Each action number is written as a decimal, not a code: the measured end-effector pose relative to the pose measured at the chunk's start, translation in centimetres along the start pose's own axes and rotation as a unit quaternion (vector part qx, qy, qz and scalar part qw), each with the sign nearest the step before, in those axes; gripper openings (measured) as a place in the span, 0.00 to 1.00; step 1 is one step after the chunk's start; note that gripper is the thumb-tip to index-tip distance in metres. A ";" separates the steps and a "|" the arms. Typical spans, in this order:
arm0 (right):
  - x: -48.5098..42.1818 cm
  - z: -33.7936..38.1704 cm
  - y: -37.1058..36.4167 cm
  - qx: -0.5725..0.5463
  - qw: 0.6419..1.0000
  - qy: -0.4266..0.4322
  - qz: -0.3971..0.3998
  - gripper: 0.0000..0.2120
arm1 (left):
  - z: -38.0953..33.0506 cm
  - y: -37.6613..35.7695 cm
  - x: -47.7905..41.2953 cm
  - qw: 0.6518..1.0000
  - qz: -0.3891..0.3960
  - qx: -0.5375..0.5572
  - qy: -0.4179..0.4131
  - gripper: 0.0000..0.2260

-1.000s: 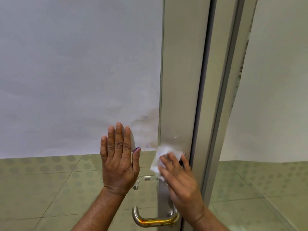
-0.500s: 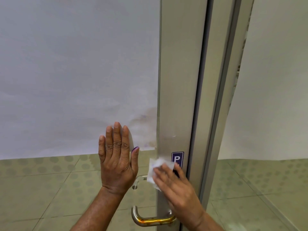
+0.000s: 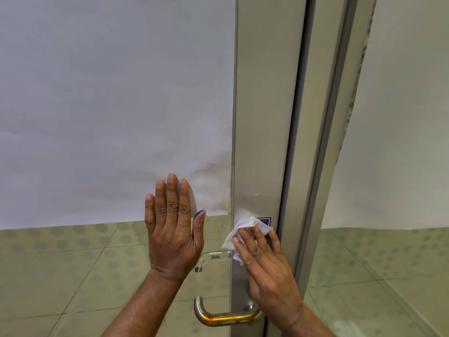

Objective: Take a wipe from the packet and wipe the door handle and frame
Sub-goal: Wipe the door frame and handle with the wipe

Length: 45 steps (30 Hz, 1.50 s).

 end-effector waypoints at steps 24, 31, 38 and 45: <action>1.7 1.0 -1.0 0.049 0.995 0.056 0.061 0.38 | -0.1 0.1 -0.1 1.000 -0.001 0.003 -0.004 0.28; -2.9 -0.2 1.9 0.031 0.999 -0.001 0.016 0.41 | 0.0 -0.1 0.1 1.000 0.005 0.001 -0.003 0.28; 1.3 0.7 -1.7 0.104 0.982 0.039 0.153 0.54 | 0.0 -0.1 0.1 1.000 0.008 0.001 -0.002 0.29; -3.7 -0.1 1.6 0.033 0.992 -0.122 0.017 0.36 | 0.0 -0.3 0.1 1.000 0.008 0.000 -0.002 0.29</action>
Point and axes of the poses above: each hand's wrist, its own x-axis away from the middle knuckle, its own y-axis out of the back of the hand, z = x × y, the point moved 8 cm from there along -x, towards the middle knuckle, and after that the axes turned 9 degrees about z, right-handed, at the moved point
